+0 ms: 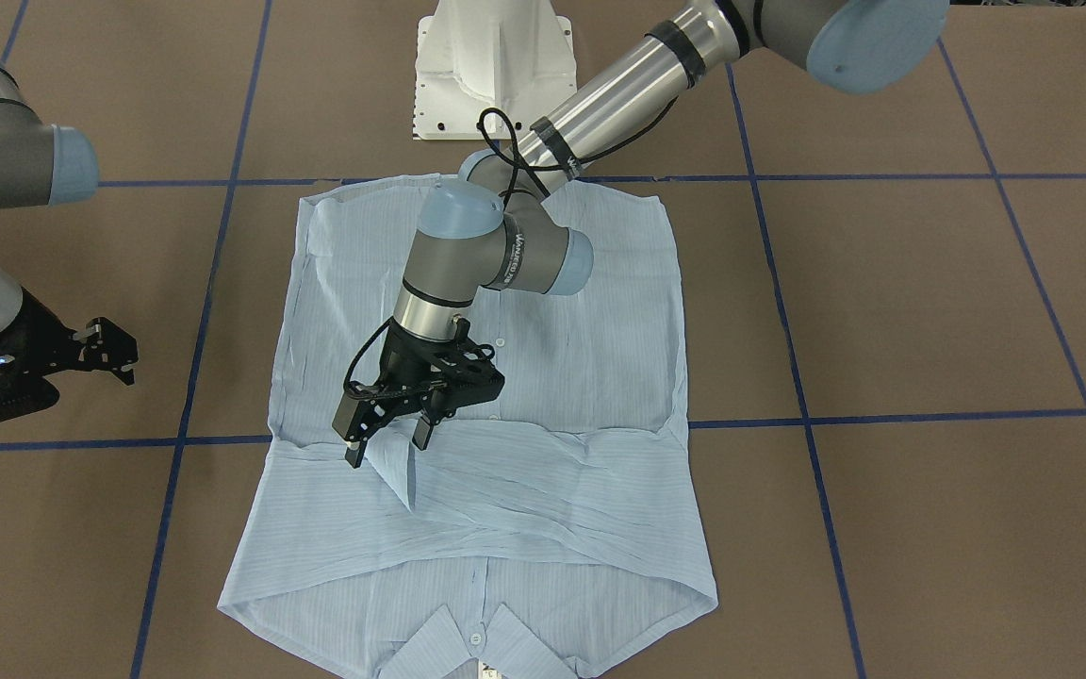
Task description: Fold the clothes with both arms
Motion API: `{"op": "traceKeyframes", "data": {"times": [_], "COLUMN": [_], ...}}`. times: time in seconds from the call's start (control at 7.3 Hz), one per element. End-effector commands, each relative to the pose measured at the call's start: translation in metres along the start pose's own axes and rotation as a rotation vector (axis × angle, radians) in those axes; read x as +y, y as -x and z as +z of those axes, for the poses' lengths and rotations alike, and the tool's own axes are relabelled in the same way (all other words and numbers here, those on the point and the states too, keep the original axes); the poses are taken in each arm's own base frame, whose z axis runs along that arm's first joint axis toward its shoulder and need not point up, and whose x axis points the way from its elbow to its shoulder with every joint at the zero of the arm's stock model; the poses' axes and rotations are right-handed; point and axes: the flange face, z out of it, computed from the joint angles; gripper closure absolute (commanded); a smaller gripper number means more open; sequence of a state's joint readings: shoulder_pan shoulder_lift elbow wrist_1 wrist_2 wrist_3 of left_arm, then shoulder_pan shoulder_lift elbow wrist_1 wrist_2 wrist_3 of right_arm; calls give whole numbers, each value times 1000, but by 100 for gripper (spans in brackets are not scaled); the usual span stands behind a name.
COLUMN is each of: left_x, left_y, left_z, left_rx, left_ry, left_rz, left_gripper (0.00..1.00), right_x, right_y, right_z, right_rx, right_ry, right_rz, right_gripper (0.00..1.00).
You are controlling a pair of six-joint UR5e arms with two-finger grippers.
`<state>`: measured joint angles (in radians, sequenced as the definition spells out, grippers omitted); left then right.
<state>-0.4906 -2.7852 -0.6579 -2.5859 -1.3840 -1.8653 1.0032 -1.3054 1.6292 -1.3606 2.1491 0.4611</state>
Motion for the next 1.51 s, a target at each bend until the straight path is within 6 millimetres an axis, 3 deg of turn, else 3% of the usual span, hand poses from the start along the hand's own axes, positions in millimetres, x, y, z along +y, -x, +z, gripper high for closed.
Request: {"op": "traceKeyframes", "data": {"times": [0.0,0.27,0.55,0.68,0.96,1.1,1.37], "left_x": [4,7,15,13,-18,-39,-70], "left_y": [-2,-13,-52,-60,-76,-62,14], "left_z": [-2,-5,-27,-36,-45,-61,-144], "left_rx": [37,67,197,254,257,160,60], "left_ry": [17,26,68,88,96,142,178], "left_rz": [-5,-7,-32,-43,23,65,185], "left_gripper": [0,0,0,0,0,0,0], "right_x": [-1,-1,-1,-2,-3,-10,-30], "right_y": [1,1,2,4,14,27,79], "right_z": [0,0,-2,-5,-17,-30,-57], "right_rx": [-1,-1,-2,-5,-17,-31,-87], "right_ry": [-1,-1,-5,-11,-33,-60,-113], "right_rz": [0,-2,-3,-6,-13,25,113], "right_gripper": [0,0,0,0,0,0,0]}}
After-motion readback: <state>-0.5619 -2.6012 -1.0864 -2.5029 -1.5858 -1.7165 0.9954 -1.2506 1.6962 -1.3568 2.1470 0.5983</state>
